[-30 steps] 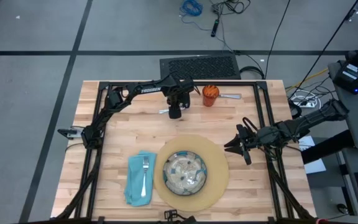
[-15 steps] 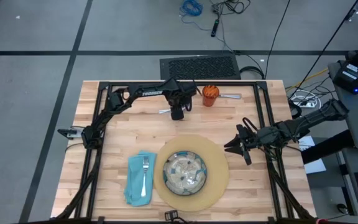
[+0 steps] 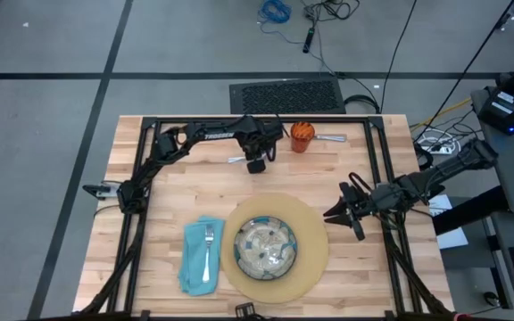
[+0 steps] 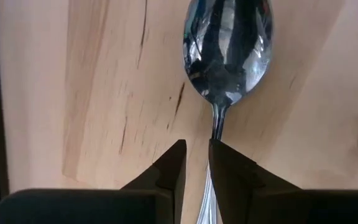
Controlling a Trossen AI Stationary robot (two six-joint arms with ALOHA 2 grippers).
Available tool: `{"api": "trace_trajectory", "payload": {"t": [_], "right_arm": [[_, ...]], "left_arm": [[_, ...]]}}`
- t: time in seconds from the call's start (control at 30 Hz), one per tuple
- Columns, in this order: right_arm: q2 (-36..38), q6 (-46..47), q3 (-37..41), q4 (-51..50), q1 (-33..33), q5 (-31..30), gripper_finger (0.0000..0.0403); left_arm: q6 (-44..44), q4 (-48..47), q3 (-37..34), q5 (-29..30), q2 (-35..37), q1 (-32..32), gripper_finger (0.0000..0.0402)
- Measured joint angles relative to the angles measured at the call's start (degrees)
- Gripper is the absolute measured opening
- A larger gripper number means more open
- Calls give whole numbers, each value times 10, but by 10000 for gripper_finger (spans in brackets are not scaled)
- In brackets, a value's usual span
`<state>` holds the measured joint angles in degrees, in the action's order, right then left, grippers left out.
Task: Set table place
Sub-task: Move the silver spoon to the right side of the brown mat
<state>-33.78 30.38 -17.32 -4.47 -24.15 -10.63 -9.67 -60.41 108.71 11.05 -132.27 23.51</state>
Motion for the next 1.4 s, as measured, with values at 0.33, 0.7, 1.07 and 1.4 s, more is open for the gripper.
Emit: {"api": "trace_trajectory", "payload": {"t": [0.33, 0.7, 1.07, 1.4], "right_arm": [[-3, -43, 0, 90, -9, 3, 82], [-109, -157, -130, 63, 86, 39, 82], [-355, -236, -338, -83, 250, 120, 82], [-507, -277, -470, -150, 418, 270, 82]], "left_arm": [[-7, 1, 9, 33, 71, 2, 55], [11, -147, 8, 79, 255, 2, 55], [50, -235, 2, 75, 376, -9, 55], [64, -296, 2, 120, 429, -27, 55]]}}
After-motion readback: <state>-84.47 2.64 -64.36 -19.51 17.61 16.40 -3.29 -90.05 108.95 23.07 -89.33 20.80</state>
